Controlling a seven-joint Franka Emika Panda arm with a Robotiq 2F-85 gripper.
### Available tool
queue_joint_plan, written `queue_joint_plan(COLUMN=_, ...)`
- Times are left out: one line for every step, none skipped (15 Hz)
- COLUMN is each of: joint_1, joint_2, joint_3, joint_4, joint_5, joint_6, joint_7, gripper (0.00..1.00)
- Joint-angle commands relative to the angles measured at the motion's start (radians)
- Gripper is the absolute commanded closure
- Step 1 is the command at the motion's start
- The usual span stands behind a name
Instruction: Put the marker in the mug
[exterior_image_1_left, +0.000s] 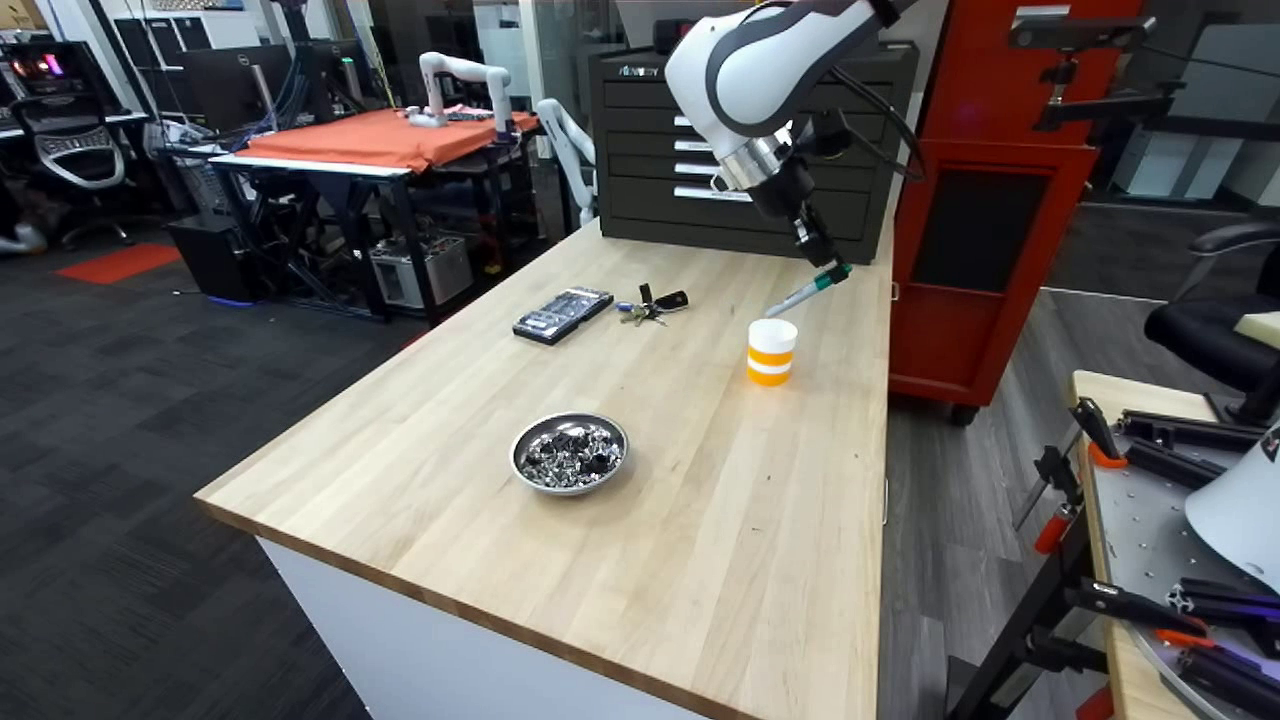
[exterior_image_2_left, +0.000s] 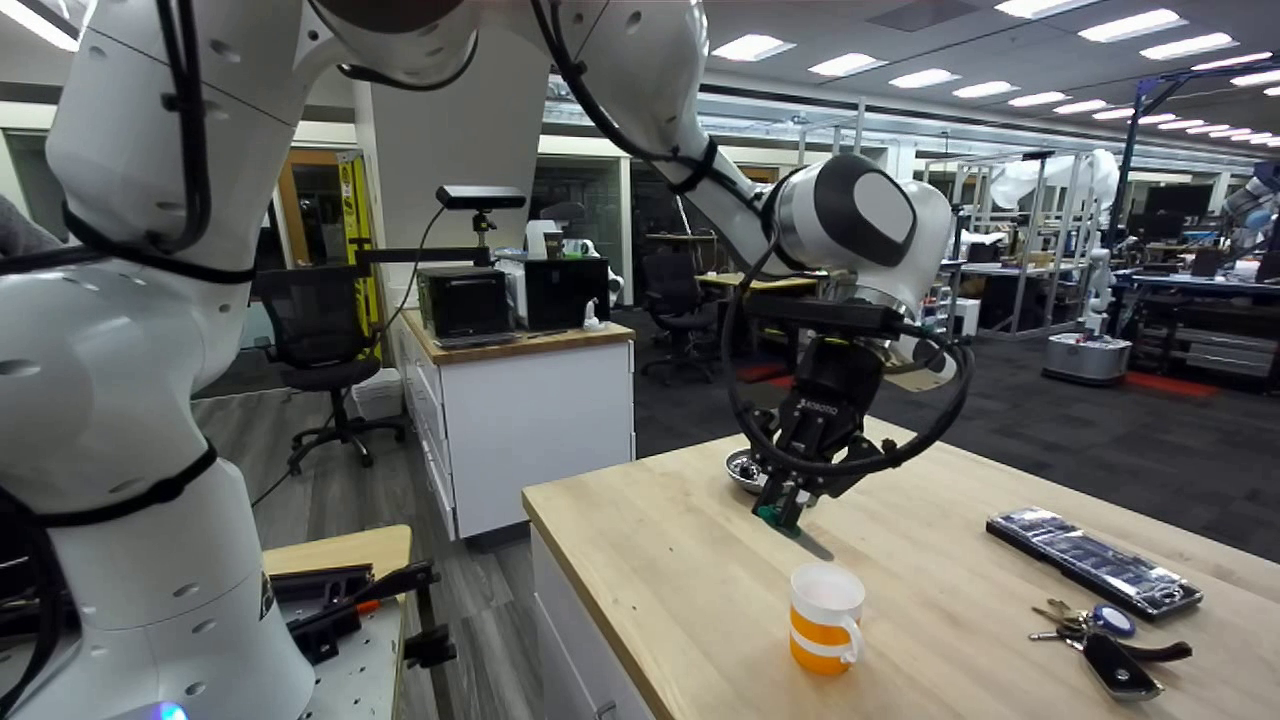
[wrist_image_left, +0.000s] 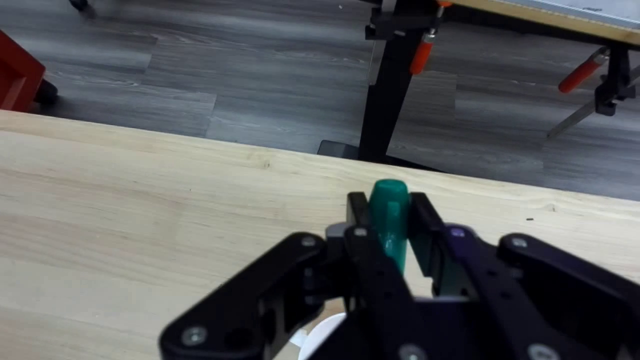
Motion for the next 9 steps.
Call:
queue_joint_plan(joint_1=-0.012, joint_2=0.048, joint_3=0.004, joint_4=0.066, joint_5=-0.018, joint_6=-0.082, joint_7=-0.031, gripper=0.94)
queue_joint_plan(joint_1=-0.014, joint_2=0.056, joint_3=0.005, joint_4=0.072, joint_5=-0.018, joint_6=-0.093, joint_7=-0.035, gripper=0.94)
queue_joint_plan(joint_1=-0.016, joint_2=0.066, joint_3=0.007, joint_4=0.079, joint_5=-0.016, joint_6=-0.098, joint_7=-0.039, gripper=0.94)
queue_joint_plan(joint_1=-0.017, joint_2=0.075, joint_3=0.008, joint_4=0.085, joint_5=-0.017, joint_6=-0.101, joint_7=-0.043, gripper=0.94)
queue_joint_plan(joint_1=-0.019, joint_2=0.085, joint_3=0.010, joint_4=0.091, joint_5=-0.015, joint_6=-0.100, joint_7=-0.052, gripper=0.94)
queue_joint_plan(joint_1=-0.020, joint_2=0.094, joint_3=0.011, joint_4=0.099, joint_5=-0.015, joint_6=-0.103, joint_7=-0.058, gripper=0.94)
queue_joint_plan(joint_1=-0.020, joint_2=0.106, joint_3=0.012, joint_4=0.104, joint_5=-0.014, joint_6=-0.102, joint_7=-0.066, gripper=0.94)
queue_joint_plan(joint_1=-0.021, joint_2=0.117, joint_3=0.013, joint_4=0.113, joint_5=-0.014, joint_6=-0.104, joint_7=-0.072, gripper=0.94)
queue_joint_plan(joint_1=-0.022, joint_2=0.132, joint_3=0.014, joint_4=0.123, joint_5=-0.014, joint_6=-0.105, joint_7=-0.080, gripper=0.94)
